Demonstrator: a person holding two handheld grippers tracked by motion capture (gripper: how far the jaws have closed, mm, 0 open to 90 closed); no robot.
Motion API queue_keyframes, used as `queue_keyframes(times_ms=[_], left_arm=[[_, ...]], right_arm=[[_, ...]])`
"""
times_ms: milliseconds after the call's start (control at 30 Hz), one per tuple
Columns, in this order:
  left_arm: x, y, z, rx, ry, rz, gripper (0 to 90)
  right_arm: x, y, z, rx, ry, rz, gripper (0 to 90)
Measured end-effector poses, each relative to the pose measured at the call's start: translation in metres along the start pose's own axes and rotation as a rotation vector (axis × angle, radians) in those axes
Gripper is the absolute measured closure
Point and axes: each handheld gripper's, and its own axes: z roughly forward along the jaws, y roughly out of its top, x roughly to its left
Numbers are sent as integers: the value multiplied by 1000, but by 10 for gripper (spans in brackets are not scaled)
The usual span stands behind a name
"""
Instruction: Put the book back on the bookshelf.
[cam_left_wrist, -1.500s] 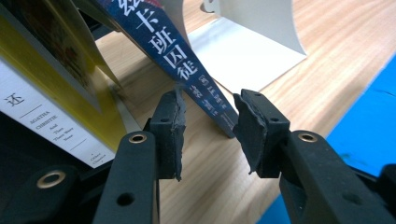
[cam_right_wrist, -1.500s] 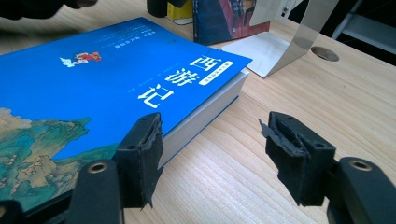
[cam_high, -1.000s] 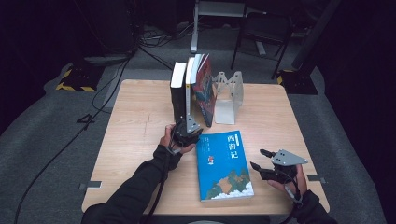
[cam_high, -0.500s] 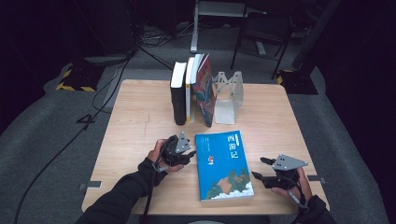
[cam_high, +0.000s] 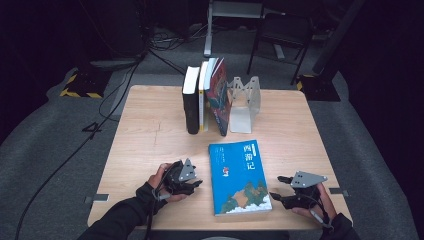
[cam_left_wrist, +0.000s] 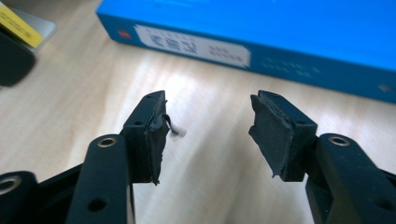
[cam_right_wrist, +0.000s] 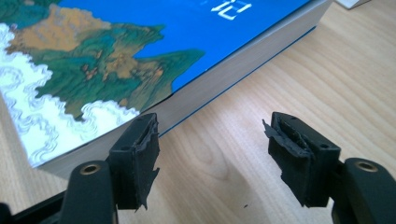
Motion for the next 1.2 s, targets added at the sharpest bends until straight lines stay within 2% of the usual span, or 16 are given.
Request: queue_keyframes(times_ms=[200, 300, 433, 600, 700, 767, 900, 933, 1000, 1067, 1133, 1200], left_arm=[[-10, -11, -7, 0, -68, -18, 412], [-16, -15, -7, 20, -88, -6, 397], [-22, -19, -8, 22, -124, 0, 384], [-24, -20, -6, 26, -165, -5, 342], [-21, -23, -4, 17, -193, -34, 307], [-20, -24, -3, 10, -201, -37, 285], [-20, -25, -2, -2, -199, -47, 260], [-20, -26, -2, -3, -198, -48, 260], [-20, -26, -3, -5, -199, -46, 260], [-19, -27, -5, 6, -204, -40, 260], [-18, -29, -8, 21, -204, -39, 248], [-16, -34, -11, 22, -209, -39, 222]], right_arm=[[4, -2, 3, 29, 54, -22, 336], [6, -3, 3, 37, 62, -37, 345], [6, -4, 2, 43, 82, -40, 345], [8, -5, 2, 54, 97, -68, 364], [9, -4, 1, 54, 111, -72, 420], [10, -4, 1, 52, 119, -81, 454], [10, -3, 0, 55, 130, -77, 467], [10, -2, 0, 41, 150, -73, 466], [15, 1, 3, 41, 176, -89, 436], [22, 6, 8, 51, 166, -113, 382], [27, 9, 10, 36, 172, -117, 366], [31, 11, 12, 30, 157, -126, 342]])
